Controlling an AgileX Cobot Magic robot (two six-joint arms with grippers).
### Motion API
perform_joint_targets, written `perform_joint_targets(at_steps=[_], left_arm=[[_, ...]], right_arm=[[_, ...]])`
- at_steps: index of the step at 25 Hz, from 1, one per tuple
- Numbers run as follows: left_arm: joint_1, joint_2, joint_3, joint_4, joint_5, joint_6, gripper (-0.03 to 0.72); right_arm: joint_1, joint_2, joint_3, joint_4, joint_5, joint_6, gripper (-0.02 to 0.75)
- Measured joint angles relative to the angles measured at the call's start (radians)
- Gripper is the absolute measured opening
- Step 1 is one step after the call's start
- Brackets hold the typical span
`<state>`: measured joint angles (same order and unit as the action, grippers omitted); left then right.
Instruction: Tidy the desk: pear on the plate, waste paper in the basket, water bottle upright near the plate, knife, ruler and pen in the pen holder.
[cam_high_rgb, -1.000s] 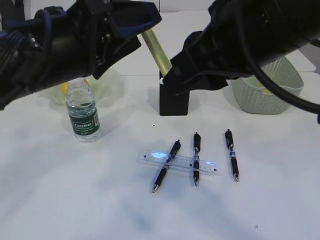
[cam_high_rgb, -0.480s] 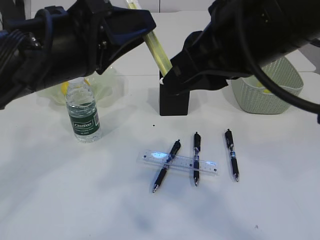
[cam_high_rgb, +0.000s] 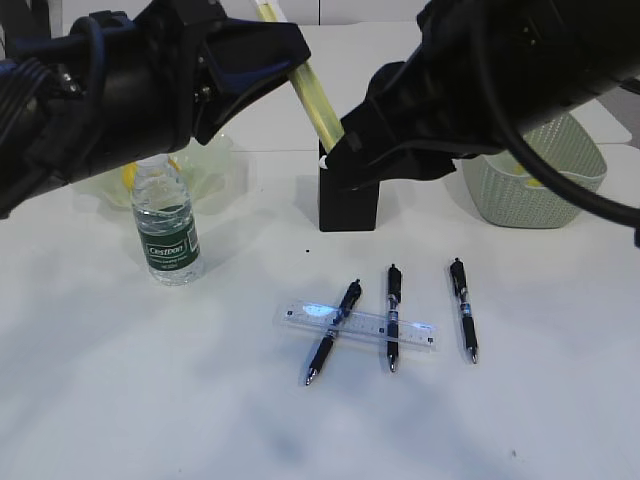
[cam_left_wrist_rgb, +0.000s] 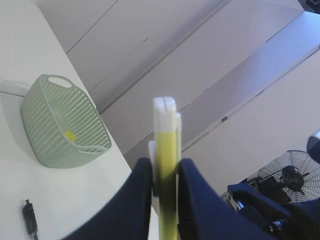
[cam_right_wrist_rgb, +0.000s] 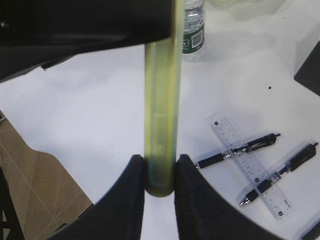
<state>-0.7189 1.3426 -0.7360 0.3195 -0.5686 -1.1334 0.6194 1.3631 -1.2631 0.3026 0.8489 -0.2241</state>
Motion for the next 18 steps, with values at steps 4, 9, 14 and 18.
perform_joint_targets(at_steps=[4, 9, 14, 18], left_arm=[[0.0, 0.0, 0.0, 0.0, -0.002, 0.0, 0.08], [0.0, 0.0, 0.0, 0.0, -0.002, 0.0, 0.079], [0.0, 0.0, 0.0, 0.0, -0.01, 0.0, 0.079], [0.0, 0.0, 0.0, 0.0, -0.022, 0.0, 0.079]], right_arm=[[0.0, 0.0, 0.0, 0.0, 0.0, 0.0, 0.126], [0.0, 0.0, 0.0, -0.008, 0.0, 0.0, 0.127], [0.0, 0.0, 0.0, -0.012, 0.0, 0.0, 0.172], [0.0, 0.0, 0.0, -0.018, 0.0, 0.0, 0.29]])
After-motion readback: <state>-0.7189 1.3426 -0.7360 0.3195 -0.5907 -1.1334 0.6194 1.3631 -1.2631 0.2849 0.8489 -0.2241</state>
